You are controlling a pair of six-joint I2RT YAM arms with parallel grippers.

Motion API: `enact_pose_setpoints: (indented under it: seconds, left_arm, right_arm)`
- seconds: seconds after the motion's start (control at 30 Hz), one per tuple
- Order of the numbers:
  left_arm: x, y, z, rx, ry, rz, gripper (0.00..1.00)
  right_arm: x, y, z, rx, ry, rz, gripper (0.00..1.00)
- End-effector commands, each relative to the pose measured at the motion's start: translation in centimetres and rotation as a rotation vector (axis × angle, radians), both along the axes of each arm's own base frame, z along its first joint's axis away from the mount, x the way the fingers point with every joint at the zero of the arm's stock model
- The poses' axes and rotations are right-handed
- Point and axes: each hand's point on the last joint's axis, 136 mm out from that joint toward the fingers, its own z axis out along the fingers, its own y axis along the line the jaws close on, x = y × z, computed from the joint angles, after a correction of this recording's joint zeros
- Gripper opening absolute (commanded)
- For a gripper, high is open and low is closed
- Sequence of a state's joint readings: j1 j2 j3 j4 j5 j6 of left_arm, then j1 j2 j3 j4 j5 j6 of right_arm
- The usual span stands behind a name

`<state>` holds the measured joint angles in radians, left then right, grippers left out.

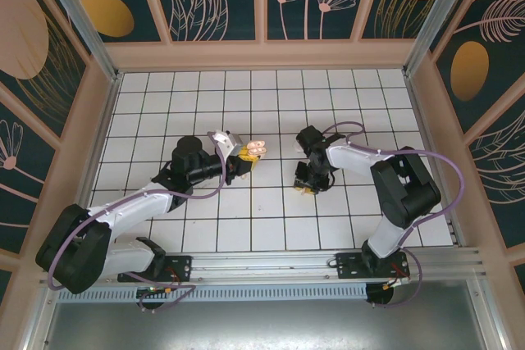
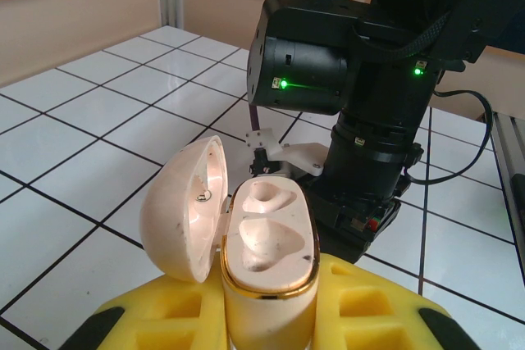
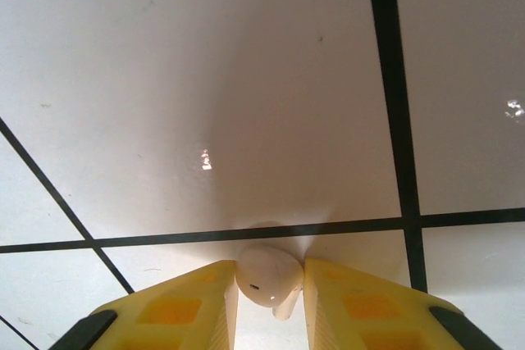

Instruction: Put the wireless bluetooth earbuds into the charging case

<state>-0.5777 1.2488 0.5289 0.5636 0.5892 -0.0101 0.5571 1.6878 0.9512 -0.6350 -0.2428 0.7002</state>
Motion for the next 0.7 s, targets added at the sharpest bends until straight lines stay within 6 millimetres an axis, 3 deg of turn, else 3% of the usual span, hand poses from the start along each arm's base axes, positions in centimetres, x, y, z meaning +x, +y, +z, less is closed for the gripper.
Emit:
enact_pose_setpoints:
  seconds: [0.0,0.43,0.67]
  left_arm:
    - [-0.1,0.2,0.4,-0.001,-0.021,0.002,0.19]
    - [-0.2,0.2,0.4,0.001,-0.02,0.004,0.19]
    - [-0.1,0.2,0.4,0.001,-0.021,0.003,0.19]
  right_arm:
    - [1.1,-0.3,-0.5,-0.032,-0.036,0.006,0.27]
    - [2.3,-1.1,1.9,-0.081,-0.092,-0.012,0.33]
    - [1.9,-1.0,1.2,-0.08,-0.065,-0.007,0.33]
